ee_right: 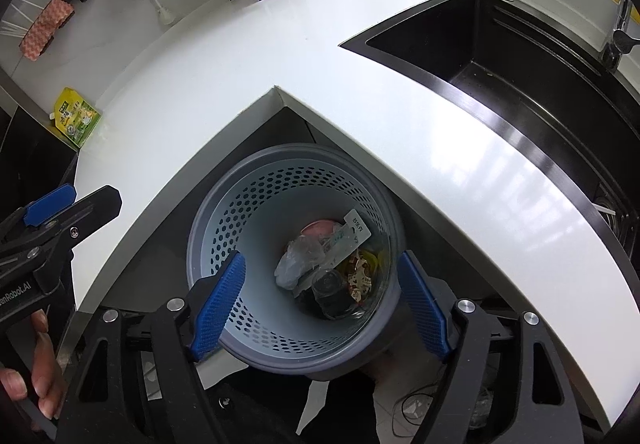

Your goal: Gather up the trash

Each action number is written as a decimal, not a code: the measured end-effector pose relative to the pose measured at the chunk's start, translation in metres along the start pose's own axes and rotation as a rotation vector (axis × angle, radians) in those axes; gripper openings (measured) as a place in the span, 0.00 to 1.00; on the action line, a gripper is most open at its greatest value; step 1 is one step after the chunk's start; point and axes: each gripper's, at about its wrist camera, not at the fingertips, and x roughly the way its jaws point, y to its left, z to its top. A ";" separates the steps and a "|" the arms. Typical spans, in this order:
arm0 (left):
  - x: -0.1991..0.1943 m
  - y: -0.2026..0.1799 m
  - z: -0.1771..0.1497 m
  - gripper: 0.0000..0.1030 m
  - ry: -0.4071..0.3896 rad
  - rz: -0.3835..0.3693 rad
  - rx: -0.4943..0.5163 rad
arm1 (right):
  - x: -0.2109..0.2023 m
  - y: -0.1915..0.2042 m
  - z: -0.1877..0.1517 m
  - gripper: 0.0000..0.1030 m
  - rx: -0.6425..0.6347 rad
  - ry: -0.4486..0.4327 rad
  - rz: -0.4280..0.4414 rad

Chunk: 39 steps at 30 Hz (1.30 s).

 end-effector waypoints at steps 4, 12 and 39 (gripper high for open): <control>0.000 0.000 0.001 0.94 0.006 0.011 -0.010 | -0.004 -0.001 0.001 0.73 -0.009 -0.007 -0.001; -0.005 -0.003 0.000 0.94 -0.006 0.022 -0.010 | -0.011 0.003 0.002 0.73 -0.034 -0.019 -0.005; -0.009 -0.003 0.003 0.94 -0.001 0.037 -0.012 | -0.020 0.001 0.008 0.73 -0.023 -0.052 -0.009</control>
